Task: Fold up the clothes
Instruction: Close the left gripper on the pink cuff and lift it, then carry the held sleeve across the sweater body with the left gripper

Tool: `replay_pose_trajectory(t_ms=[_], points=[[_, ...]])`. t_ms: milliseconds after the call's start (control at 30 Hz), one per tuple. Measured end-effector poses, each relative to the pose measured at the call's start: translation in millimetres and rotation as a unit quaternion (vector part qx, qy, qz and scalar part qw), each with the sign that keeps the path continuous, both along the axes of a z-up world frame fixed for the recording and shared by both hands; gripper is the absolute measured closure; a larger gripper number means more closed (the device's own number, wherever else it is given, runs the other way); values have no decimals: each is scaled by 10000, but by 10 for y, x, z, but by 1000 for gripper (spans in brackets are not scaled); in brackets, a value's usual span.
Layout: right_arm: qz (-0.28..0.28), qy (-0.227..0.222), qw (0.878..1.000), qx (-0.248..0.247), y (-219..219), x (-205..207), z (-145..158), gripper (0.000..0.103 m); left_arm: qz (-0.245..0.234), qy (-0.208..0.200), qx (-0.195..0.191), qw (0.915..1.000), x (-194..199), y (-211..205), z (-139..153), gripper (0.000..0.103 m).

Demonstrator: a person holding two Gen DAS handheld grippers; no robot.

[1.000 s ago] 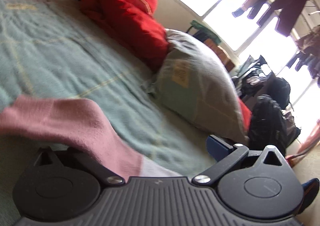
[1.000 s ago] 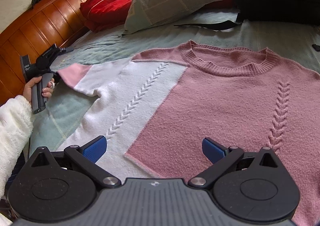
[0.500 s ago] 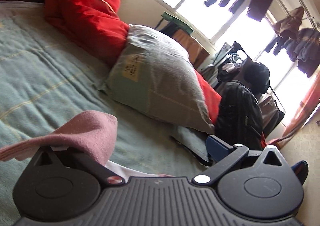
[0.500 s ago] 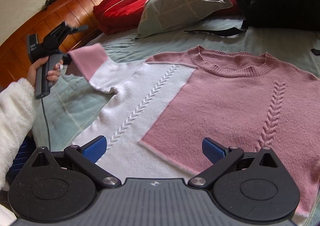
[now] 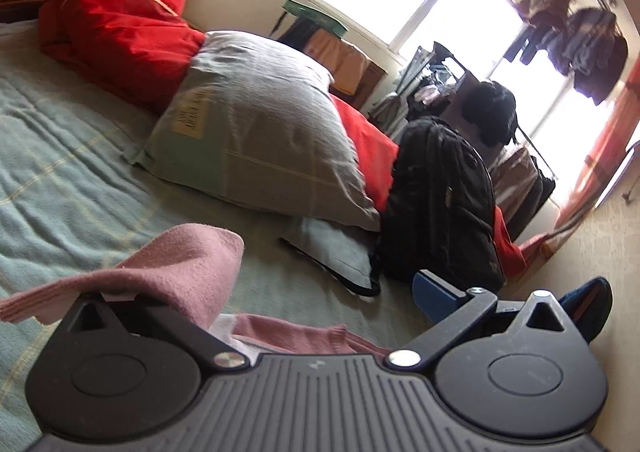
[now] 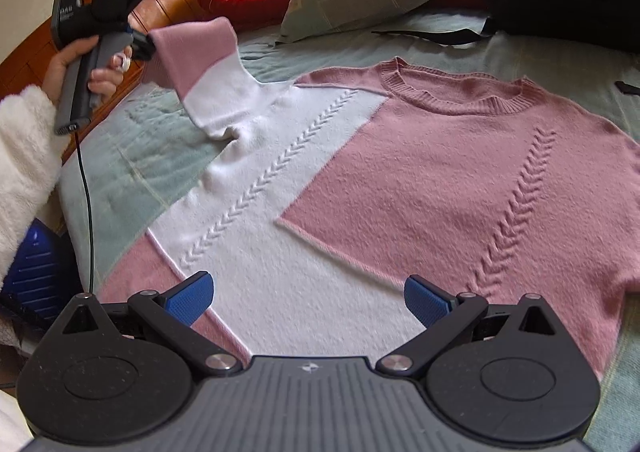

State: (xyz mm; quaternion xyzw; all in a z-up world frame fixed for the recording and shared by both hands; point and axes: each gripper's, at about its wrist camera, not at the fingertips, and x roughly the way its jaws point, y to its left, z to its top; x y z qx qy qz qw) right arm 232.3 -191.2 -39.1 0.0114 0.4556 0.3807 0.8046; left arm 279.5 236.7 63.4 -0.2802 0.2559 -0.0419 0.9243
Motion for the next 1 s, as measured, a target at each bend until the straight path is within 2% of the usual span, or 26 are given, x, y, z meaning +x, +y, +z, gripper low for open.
replay_pose_trajectory(t_ms=[233,467,800,1000], points=[[7,-21,10000,56,-145,-71,2,0,-239,10,136,9996,87,-420,170,1],[-91,-28,9997,217,-352,-124,11,0,-488,186,219,9984,177,-826,203,1],[-175,-70,9986,488,-582,-219,24,0,-748,229,26,9969,310,-1259,232,1],[-173,-112,9984,524,-628,-258,43,0,-901,257,57,9956,419,-1546,183,1]])
